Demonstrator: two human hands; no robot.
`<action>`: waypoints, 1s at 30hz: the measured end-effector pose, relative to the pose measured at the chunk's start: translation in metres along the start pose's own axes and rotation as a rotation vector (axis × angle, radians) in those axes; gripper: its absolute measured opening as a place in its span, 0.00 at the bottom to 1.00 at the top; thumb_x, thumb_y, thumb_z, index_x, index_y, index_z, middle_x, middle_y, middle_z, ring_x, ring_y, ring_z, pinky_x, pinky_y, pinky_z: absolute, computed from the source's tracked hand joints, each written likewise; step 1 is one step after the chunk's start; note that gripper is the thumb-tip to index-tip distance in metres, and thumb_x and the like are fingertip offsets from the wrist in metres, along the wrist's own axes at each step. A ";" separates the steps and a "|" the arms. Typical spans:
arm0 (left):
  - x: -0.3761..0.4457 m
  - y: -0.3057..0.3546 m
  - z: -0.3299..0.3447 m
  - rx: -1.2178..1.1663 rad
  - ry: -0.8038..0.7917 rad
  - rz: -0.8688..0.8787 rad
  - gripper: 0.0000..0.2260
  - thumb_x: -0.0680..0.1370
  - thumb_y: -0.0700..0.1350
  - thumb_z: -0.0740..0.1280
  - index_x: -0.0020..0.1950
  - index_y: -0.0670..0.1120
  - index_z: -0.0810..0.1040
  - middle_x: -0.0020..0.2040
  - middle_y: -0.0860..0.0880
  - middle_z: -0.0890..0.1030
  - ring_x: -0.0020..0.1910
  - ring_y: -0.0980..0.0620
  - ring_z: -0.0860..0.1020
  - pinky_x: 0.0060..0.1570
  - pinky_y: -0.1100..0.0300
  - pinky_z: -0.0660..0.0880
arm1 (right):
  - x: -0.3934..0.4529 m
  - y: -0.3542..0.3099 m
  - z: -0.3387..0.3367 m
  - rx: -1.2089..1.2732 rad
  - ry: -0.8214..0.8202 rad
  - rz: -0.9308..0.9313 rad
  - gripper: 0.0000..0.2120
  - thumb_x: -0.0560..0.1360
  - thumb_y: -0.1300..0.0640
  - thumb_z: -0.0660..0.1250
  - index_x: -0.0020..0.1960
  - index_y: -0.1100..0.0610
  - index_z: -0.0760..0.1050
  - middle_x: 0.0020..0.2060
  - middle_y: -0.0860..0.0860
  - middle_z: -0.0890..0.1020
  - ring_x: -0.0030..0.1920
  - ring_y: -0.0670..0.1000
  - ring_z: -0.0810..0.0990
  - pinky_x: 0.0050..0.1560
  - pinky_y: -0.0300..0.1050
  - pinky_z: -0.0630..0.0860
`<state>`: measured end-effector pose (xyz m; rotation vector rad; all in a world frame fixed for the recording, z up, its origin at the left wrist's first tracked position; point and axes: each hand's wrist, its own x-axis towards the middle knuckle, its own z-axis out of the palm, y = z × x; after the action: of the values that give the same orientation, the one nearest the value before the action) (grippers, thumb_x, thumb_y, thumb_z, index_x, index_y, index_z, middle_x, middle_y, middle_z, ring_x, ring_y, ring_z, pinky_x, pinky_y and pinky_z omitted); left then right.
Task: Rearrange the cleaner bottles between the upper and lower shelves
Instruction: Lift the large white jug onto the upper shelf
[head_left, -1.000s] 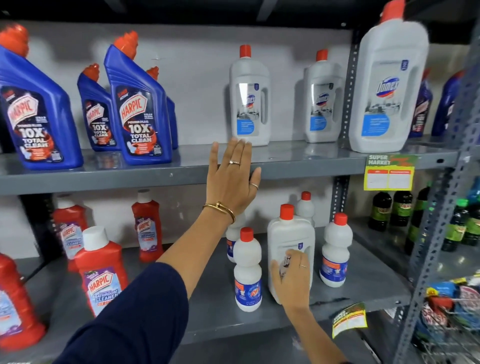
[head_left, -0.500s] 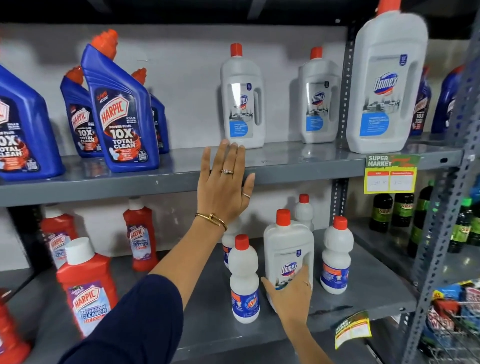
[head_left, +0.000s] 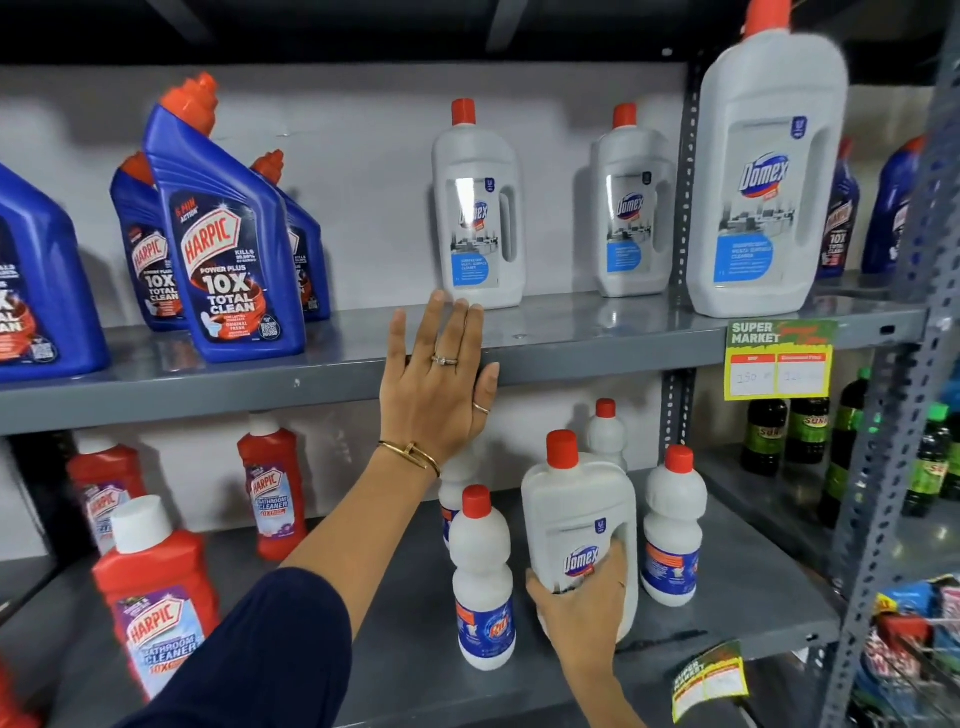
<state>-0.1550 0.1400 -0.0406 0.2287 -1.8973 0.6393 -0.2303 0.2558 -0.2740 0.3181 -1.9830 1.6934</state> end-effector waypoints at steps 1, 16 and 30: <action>0.001 0.000 -0.003 -0.016 -0.036 -0.006 0.23 0.76 0.51 0.53 0.64 0.38 0.72 0.62 0.41 0.77 0.64 0.39 0.71 0.62 0.36 0.55 | 0.001 -0.005 -0.004 0.009 0.007 -0.018 0.45 0.52 0.57 0.82 0.63 0.55 0.62 0.54 0.59 0.78 0.53 0.57 0.77 0.52 0.45 0.73; -0.007 -0.011 -0.026 -0.157 -0.191 -0.067 0.26 0.76 0.53 0.51 0.66 0.36 0.67 0.65 0.36 0.72 0.66 0.38 0.68 0.63 0.37 0.54 | 0.077 -0.206 -0.082 0.250 0.245 -0.371 0.49 0.53 0.48 0.79 0.67 0.55 0.57 0.59 0.52 0.73 0.55 0.47 0.71 0.53 0.24 0.65; -0.012 -0.045 -0.024 -0.105 -0.178 -0.141 0.31 0.75 0.58 0.51 0.66 0.36 0.67 0.66 0.38 0.72 0.66 0.39 0.68 0.64 0.39 0.57 | 0.148 -0.311 -0.020 0.190 0.126 -0.360 0.51 0.57 0.50 0.77 0.70 0.64 0.51 0.65 0.62 0.66 0.63 0.62 0.66 0.62 0.51 0.64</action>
<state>-0.1109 0.1133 -0.0298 0.3581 -2.0573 0.4349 -0.1990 0.2366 0.0692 0.5825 -1.5670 1.6229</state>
